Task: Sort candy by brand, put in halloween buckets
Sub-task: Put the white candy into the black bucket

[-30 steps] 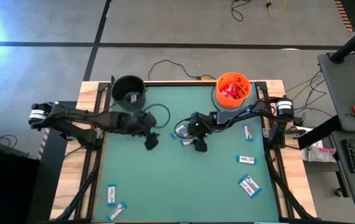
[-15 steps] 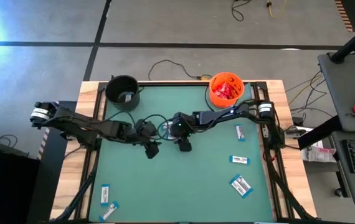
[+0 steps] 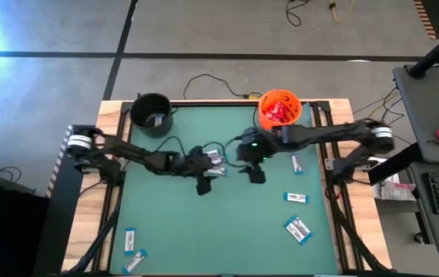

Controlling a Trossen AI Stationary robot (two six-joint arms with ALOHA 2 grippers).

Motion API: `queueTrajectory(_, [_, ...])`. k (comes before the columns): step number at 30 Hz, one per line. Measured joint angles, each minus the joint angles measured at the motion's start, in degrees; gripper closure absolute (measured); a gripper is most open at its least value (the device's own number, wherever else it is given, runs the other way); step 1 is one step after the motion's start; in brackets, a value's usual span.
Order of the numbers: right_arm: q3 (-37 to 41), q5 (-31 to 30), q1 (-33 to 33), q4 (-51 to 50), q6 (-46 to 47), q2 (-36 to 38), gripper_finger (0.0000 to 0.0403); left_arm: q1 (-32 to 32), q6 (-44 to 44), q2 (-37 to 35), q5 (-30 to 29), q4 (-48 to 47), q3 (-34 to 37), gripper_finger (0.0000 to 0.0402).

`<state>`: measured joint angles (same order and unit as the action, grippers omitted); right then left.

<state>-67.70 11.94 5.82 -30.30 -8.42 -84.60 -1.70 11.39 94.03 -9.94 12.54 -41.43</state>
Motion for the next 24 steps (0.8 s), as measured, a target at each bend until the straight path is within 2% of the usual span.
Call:
queueTrajectory(3, [5.22, -0.65, -0.24, 0.76, 5.56, 6.55, 0.0184, 1.88, -5.23, 3.87, 0.47, 4.64, 0.04, 0.0171])
queueTrajectory(8, [13.58, -6.03, -1.69, 0.57, 14.64, 15.6, 0.0184, 5.58, -10.3, 9.27, 8.66, 8.36, 0.02, 0.0172])
queueTrajectory(11, [17.26, -7.66, -2.32, 0.64, 19.67, 19.32, 0.0184, 6.15, -12.48, 11.33, 9.49, 8.81, 0.01, 0.0177])
queueTrajectory(15, [20.12, -7.69, -2.6, 1.15, 23.86, 21.63, 0.0184, 6.26, -12.71, 12.46, 10.16, 9.62, 0.01, 0.019])
queueTrajectory(21, [20.33, -7.61, -2.58, 2.19, 22.26, 21.15, 0.0184, 6.04, -11.15, 14.63, 10.34, 11.16, 1.75, 0.0227])
queueTrajectory(24, [20.33, -7.6, -2.58, 2.26, 21.32, 20.81, 0.0184, 5.63, -8.58, 16.13, 9.93, 17.81, 4.14, 0.0255])
